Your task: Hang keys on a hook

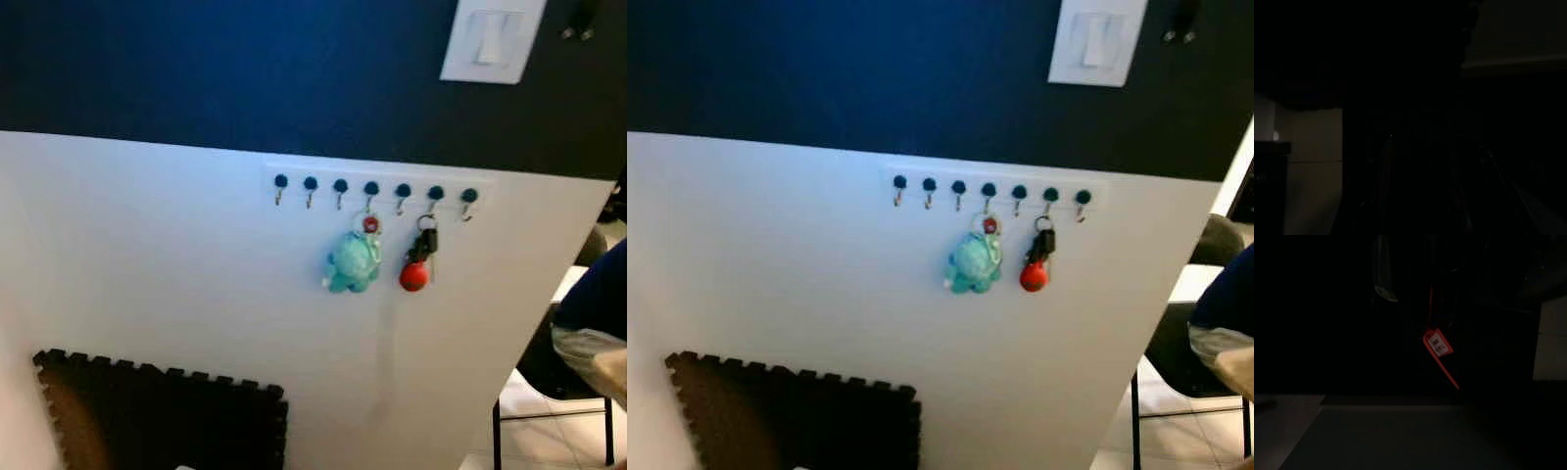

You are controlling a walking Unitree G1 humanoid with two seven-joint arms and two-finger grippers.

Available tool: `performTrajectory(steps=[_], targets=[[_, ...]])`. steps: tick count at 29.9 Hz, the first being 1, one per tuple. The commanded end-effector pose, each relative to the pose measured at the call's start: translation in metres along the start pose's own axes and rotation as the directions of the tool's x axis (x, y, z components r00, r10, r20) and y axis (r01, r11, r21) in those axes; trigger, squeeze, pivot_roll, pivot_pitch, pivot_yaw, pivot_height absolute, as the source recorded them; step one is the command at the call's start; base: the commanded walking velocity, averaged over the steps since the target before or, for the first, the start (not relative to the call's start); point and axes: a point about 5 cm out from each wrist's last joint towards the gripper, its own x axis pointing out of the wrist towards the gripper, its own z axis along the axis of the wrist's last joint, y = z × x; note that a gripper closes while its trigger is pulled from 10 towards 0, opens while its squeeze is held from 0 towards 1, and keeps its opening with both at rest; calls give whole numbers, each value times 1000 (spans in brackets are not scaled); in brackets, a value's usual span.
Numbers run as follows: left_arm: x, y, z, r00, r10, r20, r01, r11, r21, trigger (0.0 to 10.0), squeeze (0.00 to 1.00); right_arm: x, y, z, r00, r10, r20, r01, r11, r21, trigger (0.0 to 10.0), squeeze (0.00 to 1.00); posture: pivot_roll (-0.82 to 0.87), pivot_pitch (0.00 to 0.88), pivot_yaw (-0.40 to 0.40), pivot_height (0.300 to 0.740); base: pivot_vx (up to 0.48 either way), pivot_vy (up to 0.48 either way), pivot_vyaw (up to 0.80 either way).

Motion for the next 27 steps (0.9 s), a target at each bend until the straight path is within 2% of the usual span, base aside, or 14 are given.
performTrajectory(steps=[1, 27], targets=[[0, 2, -1, 1000, 7, -14, -7, 1000, -2, 10000, 0, 0, -2, 1, 1000, -8, 4, 8, 1000, 9, 10000, 0, 110, 3, -27, 740, 0, 0, 0], [1, 2, 1, 1000, 5, -19, -6, 1000, -22, 10000, 0, 0, -1, 1, 1000, -7, 8, 7, 1000, 15, 10000, 0, 109, 14, -24, 740, 0, 0, 0]])
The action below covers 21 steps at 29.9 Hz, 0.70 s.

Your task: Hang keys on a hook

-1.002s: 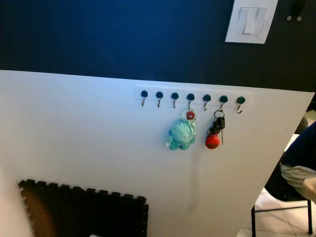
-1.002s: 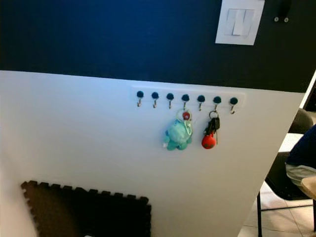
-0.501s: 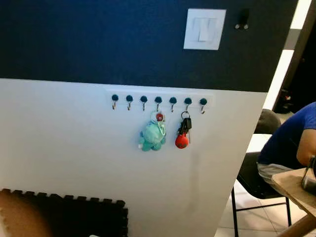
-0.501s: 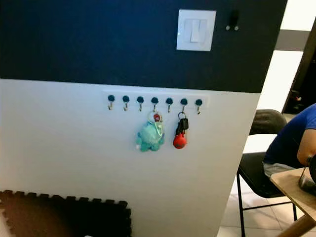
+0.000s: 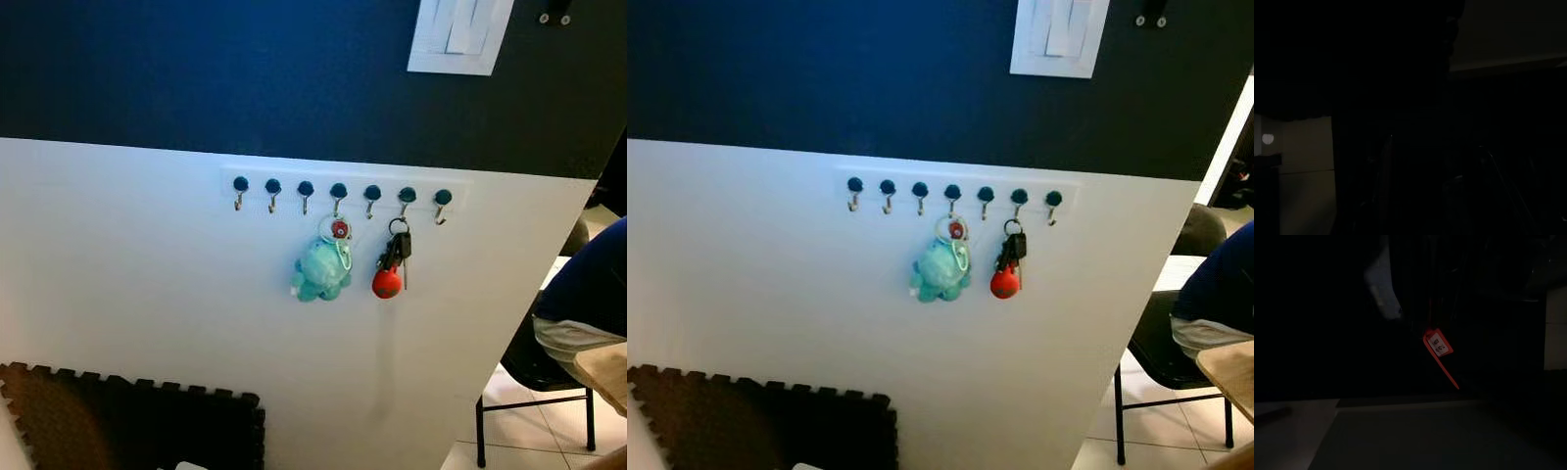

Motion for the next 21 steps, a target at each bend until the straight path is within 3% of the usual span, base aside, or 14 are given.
performTrajectory(steps=[1, 21], targets=[[-2, 1, -6, 1000, 7, -20, -8, 1000, -17, 10000, 0, -2, -2, -4, 1000, -14, -5, 14, 1000, 17, 10000, 0, 109, 17, -21, 740, 0, 0, 0], [0, -4, 0, 1000, -20, 1, 20, 998, -54, 10000, 0, -3, -3, -7, 1000, -24, -5, 24, 999, 39, 10000, 0, 102, 33, -8, 740, 0, 0, 0]])
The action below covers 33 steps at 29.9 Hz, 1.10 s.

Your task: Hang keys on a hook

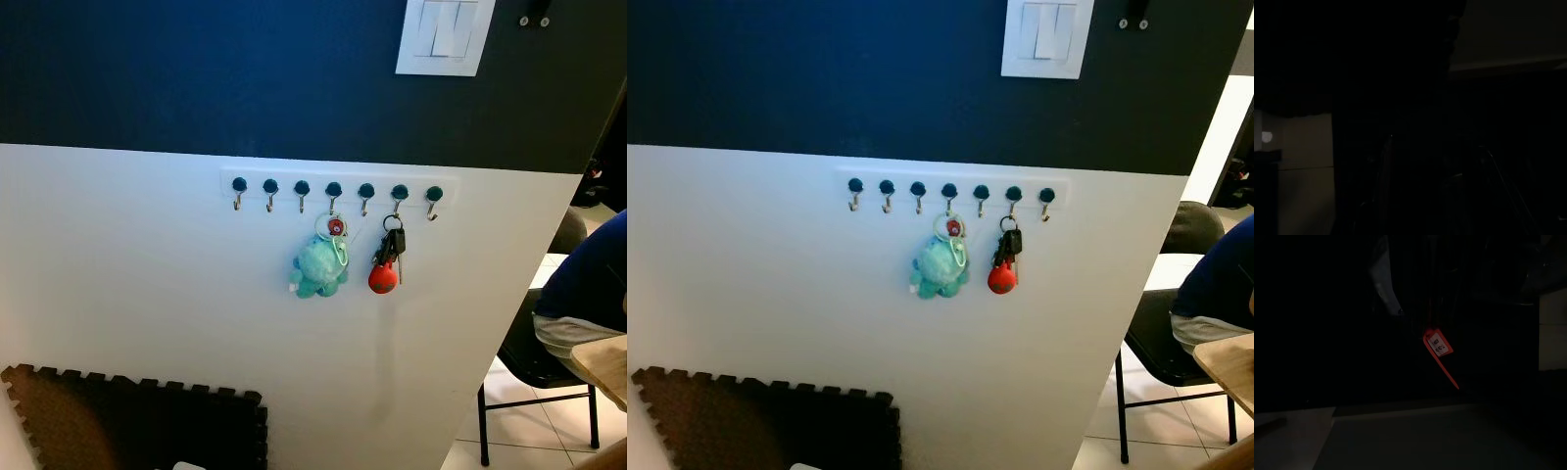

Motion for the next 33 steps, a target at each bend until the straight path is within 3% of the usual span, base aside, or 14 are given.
performTrajectory(steps=[1, 27, 33], targets=[[0, -4, -1, 1000, -9, -3, 9, 1000, -20, 10000, 0, -1, -2, -1, 1000, -12, 4, 12, 1000, 13, 10000, 0, 102, 33, -8, 740, 0, 0, 0], [0, -2, 0, 1000, -20, 5, 20, 999, -26, 10000, 0, 0, 0, 0, 1000, -12, 6, 12, 1000, 17, 10000, 0, 105, 31, -7, 740, 0, 304, 0], [-1, -2, 0, 1000, -26, 16, 26, 1000, -12, 10000, 0, 0, 1, -1, 1000, -11, 6, 11, 1000, 19, 10000, 0, 107, 31, -5, 740, 0, 0, 0]])
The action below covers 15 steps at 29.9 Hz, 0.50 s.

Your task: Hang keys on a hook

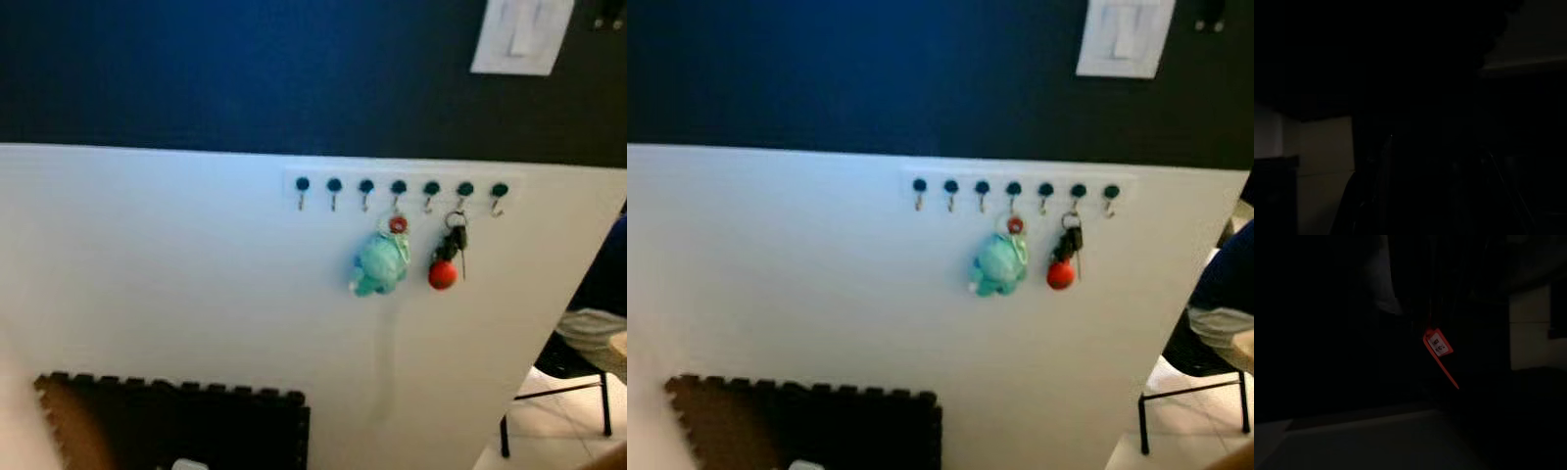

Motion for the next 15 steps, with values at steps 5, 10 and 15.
performTrajectory(steps=[5, 10, 15], targets=[[-5, 2, -7, 1000, -22, 0, 22, 999, 36, 10000, 0, 0, 3, -1, 1000, 5, 3, -5, 1000, 6, 10000, 0, 109, 30, -2, 740, 0, 0, 0], [-6, 1, -7, 999, -39, 2, 39, 998, 50, 10000, 0, 0, 3, -4, 1000, 2, 0, -2, 1000, 12, 10000, 0, 108, 29, 3, 740, 0, -288, 0], [-6, 0, -7, 999, -43, 4, 43, 998, 52, 10000, 0, -1, 3, -5, 1000, 0, 0, 0, 1000, 16, 10000, 0, 108, 30, 7, 740, 0, -480, 0]])
